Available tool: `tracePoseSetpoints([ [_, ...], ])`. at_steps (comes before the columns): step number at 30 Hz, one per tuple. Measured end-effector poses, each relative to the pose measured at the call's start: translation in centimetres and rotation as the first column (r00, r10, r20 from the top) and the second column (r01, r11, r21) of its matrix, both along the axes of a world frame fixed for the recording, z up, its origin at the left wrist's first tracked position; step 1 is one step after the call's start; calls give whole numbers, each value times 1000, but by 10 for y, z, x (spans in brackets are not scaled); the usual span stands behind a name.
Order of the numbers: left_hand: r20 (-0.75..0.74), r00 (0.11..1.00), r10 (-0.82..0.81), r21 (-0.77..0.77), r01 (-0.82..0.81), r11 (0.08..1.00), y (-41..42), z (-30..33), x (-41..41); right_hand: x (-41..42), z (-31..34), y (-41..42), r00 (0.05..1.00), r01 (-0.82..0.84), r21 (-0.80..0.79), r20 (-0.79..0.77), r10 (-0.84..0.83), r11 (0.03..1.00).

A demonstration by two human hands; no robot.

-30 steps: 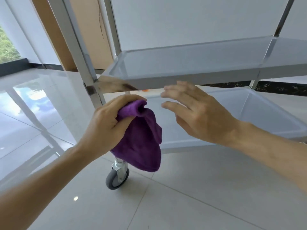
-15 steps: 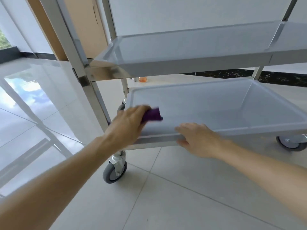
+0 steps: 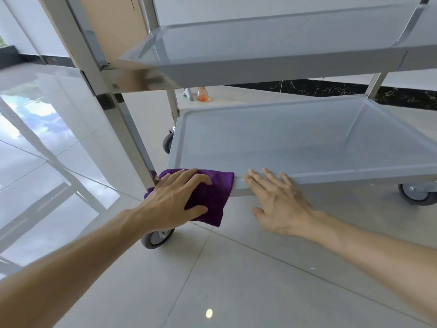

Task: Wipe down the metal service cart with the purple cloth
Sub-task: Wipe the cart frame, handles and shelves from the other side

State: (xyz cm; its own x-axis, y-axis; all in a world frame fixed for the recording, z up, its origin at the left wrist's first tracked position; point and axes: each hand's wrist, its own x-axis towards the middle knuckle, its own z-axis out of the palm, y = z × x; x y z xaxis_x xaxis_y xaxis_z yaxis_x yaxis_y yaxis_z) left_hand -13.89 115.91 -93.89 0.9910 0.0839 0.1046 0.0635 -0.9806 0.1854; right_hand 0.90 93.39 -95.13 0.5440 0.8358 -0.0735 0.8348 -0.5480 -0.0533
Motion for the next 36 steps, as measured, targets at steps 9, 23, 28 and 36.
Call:
tracePoseSetpoints([
  [9, -67, 987, 145, 255, -124, 959, 20, -7, -7, 58, 24, -31, 978, 208, -19, -3, -208, 978],
  [23, 68, 998, -8, 348, -16, 937, -62, -16, 73, 61, -5, -54, 972, 233, -103, 49, -229, 967],
  [28, 60, 990, -127, 377, 96, 921, -97, -20, 103, 61, -5, -62, 976, 218, -75, 35, -216, 973],
  [36, 115, 992, -54, 260, 23, 965, -1, -15, 27, 56, -9, -70, 982, 176, -52, 80, -171, 983],
])
